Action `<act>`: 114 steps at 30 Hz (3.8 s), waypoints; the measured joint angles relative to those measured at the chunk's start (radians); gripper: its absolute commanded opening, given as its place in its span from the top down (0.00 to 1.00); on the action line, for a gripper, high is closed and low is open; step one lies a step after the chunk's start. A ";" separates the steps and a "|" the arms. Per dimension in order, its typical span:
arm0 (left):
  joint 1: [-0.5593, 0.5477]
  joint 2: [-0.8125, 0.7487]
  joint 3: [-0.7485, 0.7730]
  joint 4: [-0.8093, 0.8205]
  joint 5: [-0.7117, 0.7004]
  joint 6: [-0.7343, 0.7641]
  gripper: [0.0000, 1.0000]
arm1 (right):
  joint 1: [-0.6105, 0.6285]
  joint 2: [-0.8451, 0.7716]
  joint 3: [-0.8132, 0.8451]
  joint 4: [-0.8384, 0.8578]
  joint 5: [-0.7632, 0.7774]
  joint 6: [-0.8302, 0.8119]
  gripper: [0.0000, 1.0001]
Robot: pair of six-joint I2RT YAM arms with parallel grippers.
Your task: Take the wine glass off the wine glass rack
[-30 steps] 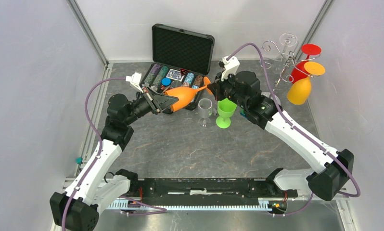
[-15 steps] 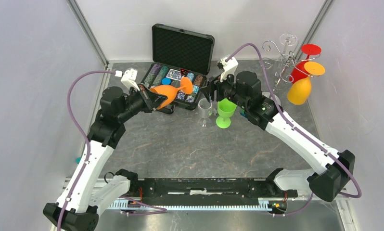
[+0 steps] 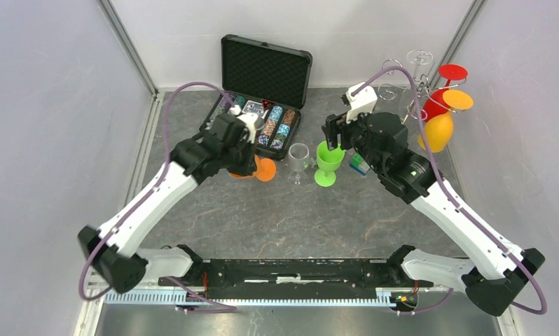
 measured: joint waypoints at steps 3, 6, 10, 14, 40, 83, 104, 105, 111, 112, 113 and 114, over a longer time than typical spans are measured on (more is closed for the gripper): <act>-0.043 0.122 0.072 -0.068 -0.040 0.034 0.98 | 0.000 -0.036 0.000 -0.040 0.074 -0.019 0.24; -0.060 0.205 0.129 -0.121 -0.056 0.056 0.98 | 0.000 -0.080 -0.001 -0.075 0.143 -0.032 0.23; -0.085 0.294 0.205 -0.181 -0.072 0.081 0.98 | 0.000 -0.137 -0.015 -0.101 0.225 -0.052 0.22; -0.127 0.395 0.292 -0.232 -0.103 0.101 0.98 | 0.000 -0.166 -0.019 -0.138 0.307 -0.071 0.22; -0.148 0.581 0.420 -0.291 -0.165 0.141 0.41 | 0.000 -0.207 -0.004 -0.245 0.406 -0.076 0.20; -0.148 -0.354 -0.114 0.224 0.145 0.109 0.00 | -0.495 0.363 0.479 -0.513 0.654 -0.455 0.51; -0.148 -0.337 -0.150 0.228 0.148 0.110 0.00 | -0.516 0.360 0.320 -0.245 0.818 -0.688 0.62; -0.148 -0.337 -0.150 0.228 0.148 0.110 0.00 | -0.520 0.359 0.320 -0.237 0.818 -0.695 0.62; -0.148 -0.338 -0.150 0.228 0.148 0.110 0.00 | -0.520 0.352 0.305 -0.222 0.813 -0.718 0.64; -0.148 -0.339 -0.150 0.228 0.148 0.111 0.00 | -0.520 0.349 0.301 -0.220 0.811 -0.721 0.64; -0.148 -0.340 -0.151 0.228 0.148 0.111 0.00 | -0.520 0.346 0.298 -0.218 0.809 -0.723 0.65; -0.148 -0.340 -0.151 0.228 0.148 0.111 0.00 | -0.520 0.344 0.294 -0.215 0.808 -0.725 0.65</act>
